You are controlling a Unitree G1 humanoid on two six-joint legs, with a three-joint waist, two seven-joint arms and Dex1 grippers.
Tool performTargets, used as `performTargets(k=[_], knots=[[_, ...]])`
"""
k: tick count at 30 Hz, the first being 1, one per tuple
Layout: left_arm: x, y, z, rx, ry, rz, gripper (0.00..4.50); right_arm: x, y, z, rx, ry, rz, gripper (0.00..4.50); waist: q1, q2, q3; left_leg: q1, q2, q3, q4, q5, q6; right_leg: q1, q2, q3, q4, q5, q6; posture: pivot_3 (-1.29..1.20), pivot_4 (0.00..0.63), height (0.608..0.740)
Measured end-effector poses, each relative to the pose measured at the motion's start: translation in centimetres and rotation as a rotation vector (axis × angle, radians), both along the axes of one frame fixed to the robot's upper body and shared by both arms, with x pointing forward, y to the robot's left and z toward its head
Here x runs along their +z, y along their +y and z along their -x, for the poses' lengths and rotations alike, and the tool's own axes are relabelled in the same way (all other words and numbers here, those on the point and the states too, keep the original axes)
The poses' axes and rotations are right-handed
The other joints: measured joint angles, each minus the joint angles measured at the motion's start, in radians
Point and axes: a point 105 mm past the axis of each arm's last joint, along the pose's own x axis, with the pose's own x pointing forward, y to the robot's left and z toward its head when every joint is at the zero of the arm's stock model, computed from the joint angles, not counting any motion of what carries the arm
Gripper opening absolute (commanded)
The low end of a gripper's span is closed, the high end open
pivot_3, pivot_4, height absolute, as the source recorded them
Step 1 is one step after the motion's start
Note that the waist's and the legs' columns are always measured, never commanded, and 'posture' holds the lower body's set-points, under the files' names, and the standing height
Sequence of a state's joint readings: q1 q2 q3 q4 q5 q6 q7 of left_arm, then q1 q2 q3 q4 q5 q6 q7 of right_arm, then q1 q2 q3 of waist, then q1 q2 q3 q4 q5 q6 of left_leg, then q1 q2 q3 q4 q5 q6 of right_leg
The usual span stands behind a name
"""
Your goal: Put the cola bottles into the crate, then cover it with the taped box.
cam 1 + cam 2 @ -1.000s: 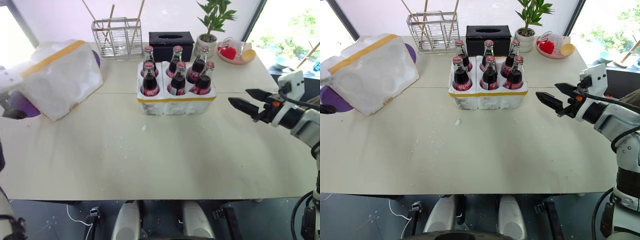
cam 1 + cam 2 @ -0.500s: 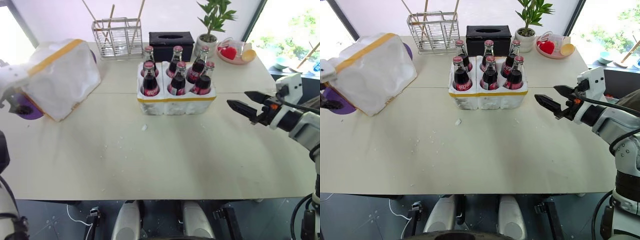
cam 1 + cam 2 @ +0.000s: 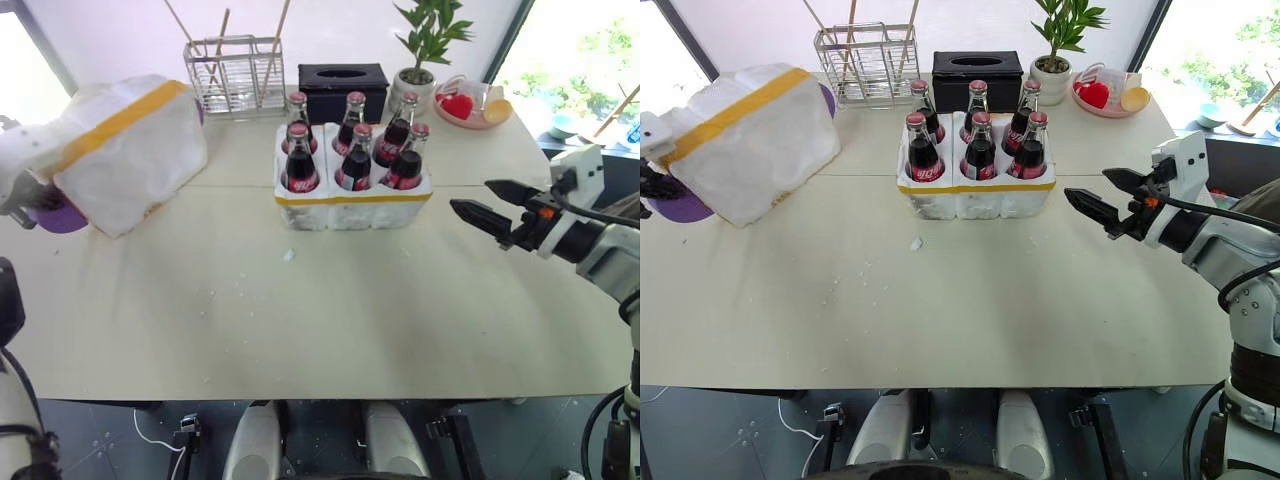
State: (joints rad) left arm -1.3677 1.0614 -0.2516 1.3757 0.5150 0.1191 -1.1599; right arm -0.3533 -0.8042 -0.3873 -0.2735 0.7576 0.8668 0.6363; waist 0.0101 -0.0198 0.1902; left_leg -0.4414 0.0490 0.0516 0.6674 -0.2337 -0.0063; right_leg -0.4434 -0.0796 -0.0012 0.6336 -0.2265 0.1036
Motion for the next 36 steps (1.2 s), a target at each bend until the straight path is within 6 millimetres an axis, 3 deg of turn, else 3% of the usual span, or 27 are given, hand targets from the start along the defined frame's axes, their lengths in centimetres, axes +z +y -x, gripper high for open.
performTargets(k=[4, 6, 9, 12, 16, 21, 23, 26, 29, 32, 33, 36], knots=[[0.1, 0.1, -0.3, -0.011, -0.031, -0.029, 0.18, -0.2, 0.3, 0.2, 0.023, 0.021, -0.009, 4.50, 0.000, 0.000, 0.000, 0.000, 0.000, 0.000, 0.000, 0.000, 0.000, 0.000, 0.000, 0.000, 0.000, 0.000, 0.000, 0.00, 0.150, 0.740], [0.6, 0.4, -1.2, -0.028, -0.135, -0.093, 0.18, -0.3, 0.3, 0.4, 0.022, 0.021, 0.011, 4.50, 0.000, 0.000, 0.000, 0.000, 0.000, -0.001, 0.000, 0.000, 0.000, 0.000, 0.000, 0.000, 0.001, 0.000, 0.000, 0.00, 0.150, 0.740], [2.3, 0.1, -2.4, -0.049, -0.300, -0.145, 0.18, -0.1, 0.2, 0.7, 0.018, 0.014, 0.028, 4.50, 0.002, -0.002, 0.000, 0.000, 0.000, -0.001, 0.000, 0.000, 0.000, 0.000, 0.000, 0.000, 0.001, 0.000, 0.001, 0.00, 0.150, 0.740], [4.8, -1.8, -4.1, -0.131, -0.504, -0.175, 0.18, 0.0, -0.2, 0.9, 0.006, 0.015, 0.035, 4.50, 0.006, -0.003, -0.001, 0.000, -0.001, -0.001, 0.001, 0.000, 0.000, 0.001, -0.001, 0.000, 0.000, 0.001, 0.002, 0.00, 0.150, 0.740], [8.8, -6.8, -6.2, -0.330, -0.735, -0.249, 0.18, 0.3, -0.3, 1.5, -0.002, 0.011, 0.029, 4.50, 0.006, -0.004, -0.001, 0.000, -0.001, -0.001, 0.002, 0.000, 0.000, 0.002, -0.001, 0.000, 0.000, 0.002, 0.002, 0.00, 0.150, 0.740], [11.6, -16.3, -7.7, -0.631, -0.927, -0.322, 0.18, -0.1, -0.4, 1.5, -0.031, 0.014, 0.011, 4.50, 0.003, -0.004, -0.002, 0.000, -0.001, -0.001, 0.003, 0.000, 0.000, 0.003, -0.001, 0.001, 0.000, 0.002, 0.003, 0.00, 0.150, 0.740], [11.3, -20.4, -7.6, -0.725, -0.966, -0.328, 0.18, -0.5, -0.6, 1.6, -0.051, 0.021, -0.008, 4.50, 0.000, -0.004, -0.002, 0.001, -0.001, -0.001, 0.003, 0.000, 0.000, 0.003, -0.001, 0.001, 0.000, 0.002, 0.003, 0.00, 0.150, 0.740], [9.4, -24.0, -6.7, -0.821, -0.943, -0.399, 0.18, -0.7, -0.7, 1.7, -0.063, 0.023, -0.029, 4.50, -0.013, -0.003, -0.002, 0.001, -0.001, -0.001, 0.002, 0.000, 0.000, 0.002, 0.000, 0.002, 0.001, 0.002, 0.003, 0.00, 0.150, 0.740], [7.7, -24.8, -6.0, -0.871, -0.902, -0.552, 0.18, -0.8, -1.0, 1.8, -0.083, 0.029, -0.045, 4.50, -0.024, -0.003, -0.002, 0.003, -0.001, -0.001, 0.001, 0.000, 0.000, 0.002, 0.001, 0.002, 0.003, 0.002, 0.003, 0.00, 0.150, 0.740], [7.9, -24.5, -5.8, -0.865, -0.906, -0.687, 0.18, -0.7, -1.0, 1.8, -0.090, 0.024, -0.050, 4.50, -0.021, -0.003, -0.002, 0.004, -0.001, -0.001, 0.001, 0.000, 0.000, 0.003, 0.000, 0.002, 0.004, 0.002, 0.003, 0.00, 0.150, 0.740], [7.1, -24.6, -5.8, -0.873, -0.904, -0.793, 0.18, -0.5, -1.0, 1.8, -0.089, 0.019, -0.064, 4.50, -0.020, -0.003, -0.002, 0.007, -0.001, 0.000, 0.001, 0.000, 0.000, 0.007, 0.000, 0.003, 0.002, 0.002, 0.003, 0.00, 0.150, 0.740], [4.5, -25.5, -5.7, -0.925, -0.885, -0.847, 0.18, -0.1, -0.9, 1.6, -0.090, 0.004, -0.080, 4.50, -0.017, -0.003, -0.002, 0.010, -0.001, -0.001, 0.000, 0.000, 0.000, 0.011, 0.000, 0.002, 0.000, 0.002, 0.002, 0.00, 0.150, 0.740]])
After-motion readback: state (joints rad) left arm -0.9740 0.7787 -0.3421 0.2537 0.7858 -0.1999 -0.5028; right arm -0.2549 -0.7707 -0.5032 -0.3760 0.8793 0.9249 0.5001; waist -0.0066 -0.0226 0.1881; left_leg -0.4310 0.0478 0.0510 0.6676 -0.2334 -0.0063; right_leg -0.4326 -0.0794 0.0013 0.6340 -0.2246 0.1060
